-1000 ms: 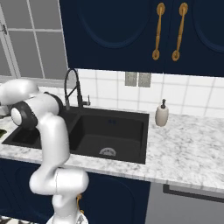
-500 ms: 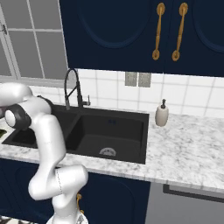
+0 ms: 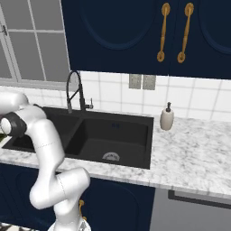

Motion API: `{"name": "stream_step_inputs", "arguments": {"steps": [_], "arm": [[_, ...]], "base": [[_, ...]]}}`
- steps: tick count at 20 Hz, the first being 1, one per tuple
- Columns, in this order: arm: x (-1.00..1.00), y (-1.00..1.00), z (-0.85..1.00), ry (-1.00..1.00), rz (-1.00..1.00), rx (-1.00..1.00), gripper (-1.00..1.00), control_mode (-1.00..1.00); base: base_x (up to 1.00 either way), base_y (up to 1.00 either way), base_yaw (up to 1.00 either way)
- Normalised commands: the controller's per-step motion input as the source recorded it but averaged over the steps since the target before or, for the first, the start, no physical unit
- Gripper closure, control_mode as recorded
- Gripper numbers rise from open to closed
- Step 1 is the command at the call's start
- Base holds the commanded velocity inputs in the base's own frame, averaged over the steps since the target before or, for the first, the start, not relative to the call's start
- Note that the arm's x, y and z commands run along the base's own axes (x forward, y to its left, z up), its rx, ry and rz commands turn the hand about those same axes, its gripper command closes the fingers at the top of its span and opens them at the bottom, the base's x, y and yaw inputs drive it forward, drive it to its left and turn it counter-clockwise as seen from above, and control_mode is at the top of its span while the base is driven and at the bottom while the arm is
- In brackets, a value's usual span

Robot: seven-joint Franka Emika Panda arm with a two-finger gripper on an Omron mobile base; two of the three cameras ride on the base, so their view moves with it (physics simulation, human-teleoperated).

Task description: Pick the pan and sponge and place them into the sink. Then turn on the water.

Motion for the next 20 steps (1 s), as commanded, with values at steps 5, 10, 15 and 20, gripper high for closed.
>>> {"name": "stream_step_inputs", "arguments": {"steps": [5, 10, 15, 20], "arm": [[0.09, 0.3, -0.28, 0.04, 0.0, -0.01, -1.0, -1.0], [0.12, 0.32, -0.22, 0.06, 0.0, -0.01, -1.0, -1.0], [0.16, 0.32, -0.07, 0.1, 0.0, -0.04, -1.0, -1.0], [0.14, 0.26, -0.11, 0.03, 0.0, -0.01, -1.0, -1.0]], "base": [[0.0, 0.0, 0.0], [0.0, 0.0, 0.0], [0.0, 0.0, 0.0], [0.0, 0.0, 0.0]]}}
